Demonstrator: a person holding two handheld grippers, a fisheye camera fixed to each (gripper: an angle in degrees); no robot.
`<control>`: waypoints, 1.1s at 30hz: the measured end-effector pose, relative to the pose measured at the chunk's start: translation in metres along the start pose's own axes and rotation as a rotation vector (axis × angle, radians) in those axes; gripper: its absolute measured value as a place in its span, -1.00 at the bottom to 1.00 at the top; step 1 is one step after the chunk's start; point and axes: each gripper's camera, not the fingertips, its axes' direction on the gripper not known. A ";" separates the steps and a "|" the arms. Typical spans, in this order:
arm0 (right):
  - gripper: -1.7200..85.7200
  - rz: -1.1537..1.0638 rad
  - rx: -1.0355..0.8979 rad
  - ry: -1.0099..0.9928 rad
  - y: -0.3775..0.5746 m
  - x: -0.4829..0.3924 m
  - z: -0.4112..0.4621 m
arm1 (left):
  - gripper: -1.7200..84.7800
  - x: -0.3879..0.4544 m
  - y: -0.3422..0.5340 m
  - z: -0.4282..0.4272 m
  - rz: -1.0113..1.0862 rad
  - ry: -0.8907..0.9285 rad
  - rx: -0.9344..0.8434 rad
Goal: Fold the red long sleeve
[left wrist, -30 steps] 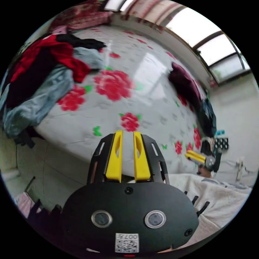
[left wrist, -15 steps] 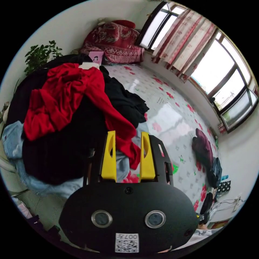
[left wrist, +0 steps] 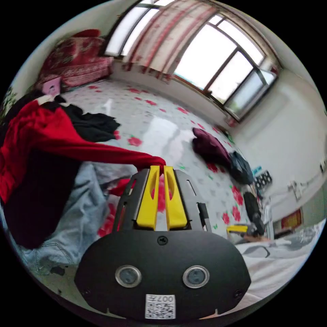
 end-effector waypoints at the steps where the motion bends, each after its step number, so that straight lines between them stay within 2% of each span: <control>1: -0.91 -0.001 0.006 -0.011 0.002 0.006 -0.004 | -0.98 0.038 0.009 0.006 0.075 0.056 -0.032; 5: -0.89 0.078 0.091 -0.147 0.023 0.047 -0.023 | -0.97 0.151 0.048 0.042 0.262 0.194 -0.170; 8: -0.87 0.182 0.233 -0.279 0.061 0.090 -0.054 | -0.96 0.239 0.083 0.087 0.397 0.425 -0.362; 10: -0.86 0.253 0.318 -0.339 0.090 0.123 -0.073 | -0.91 0.303 0.112 0.127 0.523 0.641 -0.577; 12: -0.85 0.335 0.380 -0.406 0.120 0.160 -0.088 | -0.83 0.335 0.133 0.151 0.566 0.748 -0.758; 14: -0.83 0.409 0.450 -0.465 0.155 0.200 -0.104 | -0.79 0.351 0.142 0.153 0.617 0.733 -0.791; 17: -0.82 0.419 0.507 -0.474 0.184 0.222 -0.123 | -0.78 0.344 0.141 0.135 0.592 0.674 -0.704; 20: -0.82 0.362 0.504 -0.508 0.183 0.220 -0.132 | -0.80 0.303 0.132 0.117 0.435 0.521 -0.591; 22: -0.81 0.320 0.484 -0.516 0.170 0.213 -0.133 | -0.81 0.256 0.118 0.109 0.274 0.339 -0.536; 25: -0.81 0.246 0.432 -0.531 0.136 0.197 -0.136 | -0.80 0.213 0.088 0.099 0.141 0.149 -0.475; 28: -0.80 0.174 0.391 -0.499 0.099 0.175 -0.141 | -0.79 0.201 0.049 0.100 0.151 0.019 -0.424; 33: -0.82 0.132 0.305 -0.406 0.056 0.142 -0.142 | -0.76 0.200 -0.015 0.144 0.211 -0.043 -0.464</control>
